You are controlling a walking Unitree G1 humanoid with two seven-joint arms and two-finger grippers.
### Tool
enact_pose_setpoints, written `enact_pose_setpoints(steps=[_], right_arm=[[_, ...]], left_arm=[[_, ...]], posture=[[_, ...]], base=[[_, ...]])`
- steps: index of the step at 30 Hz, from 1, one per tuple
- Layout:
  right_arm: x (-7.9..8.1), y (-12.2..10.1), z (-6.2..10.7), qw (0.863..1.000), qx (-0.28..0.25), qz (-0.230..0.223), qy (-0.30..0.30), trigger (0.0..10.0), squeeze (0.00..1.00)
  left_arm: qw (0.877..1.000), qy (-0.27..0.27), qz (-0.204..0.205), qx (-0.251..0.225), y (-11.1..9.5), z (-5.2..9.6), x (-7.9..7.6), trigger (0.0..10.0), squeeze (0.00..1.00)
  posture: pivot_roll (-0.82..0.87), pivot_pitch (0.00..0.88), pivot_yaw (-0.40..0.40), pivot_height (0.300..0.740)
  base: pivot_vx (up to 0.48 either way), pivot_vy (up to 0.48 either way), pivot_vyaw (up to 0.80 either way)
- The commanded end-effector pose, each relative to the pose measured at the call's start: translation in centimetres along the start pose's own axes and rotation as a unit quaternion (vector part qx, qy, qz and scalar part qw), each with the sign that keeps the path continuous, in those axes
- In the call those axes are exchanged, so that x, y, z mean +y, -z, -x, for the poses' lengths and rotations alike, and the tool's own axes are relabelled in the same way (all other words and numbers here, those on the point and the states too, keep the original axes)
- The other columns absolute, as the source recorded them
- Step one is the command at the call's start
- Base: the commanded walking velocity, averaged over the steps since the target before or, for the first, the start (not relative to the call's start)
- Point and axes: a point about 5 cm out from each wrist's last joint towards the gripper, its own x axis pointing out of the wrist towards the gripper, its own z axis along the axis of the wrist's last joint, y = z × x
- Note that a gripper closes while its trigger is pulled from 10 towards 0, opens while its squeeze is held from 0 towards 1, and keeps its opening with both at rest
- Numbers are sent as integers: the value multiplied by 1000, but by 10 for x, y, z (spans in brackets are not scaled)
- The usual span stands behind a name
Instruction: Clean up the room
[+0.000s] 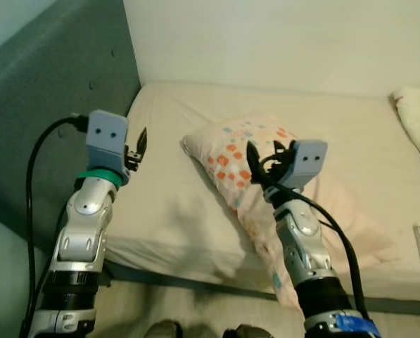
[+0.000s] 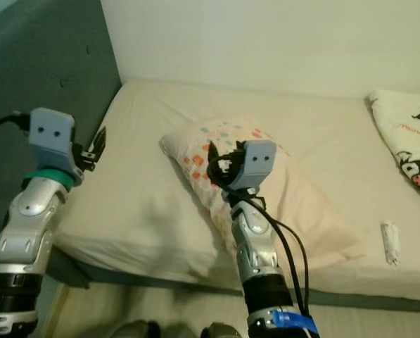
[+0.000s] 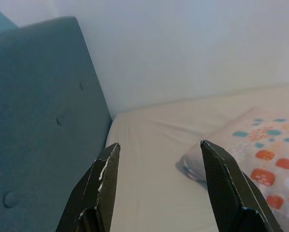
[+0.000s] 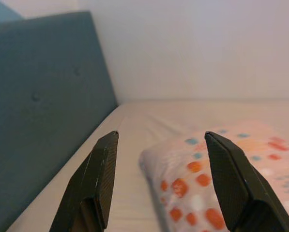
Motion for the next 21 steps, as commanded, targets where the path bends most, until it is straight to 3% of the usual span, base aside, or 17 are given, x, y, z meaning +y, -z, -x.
enact_pose_setpoints(steps=[1,12,21], right_arm=[[-1,4,3,1000,8,3,1,10000,0],[0,5,4,1000,8,5,0,10000,0],[0,6,4,1000,9,6,0,10000,0]], left_arm=[[1000,4,2,5,3,2,-1,10000,0],[1000,12,6,6,5,4,-3,10000,0],[1000,14,7,7,6,4,-3,10000,0]], posture=[[36,9,37,740],[36,10,36,740],[38,11,36,700]], base=[[0,0,0],[0,0,0],[0,0,0]])
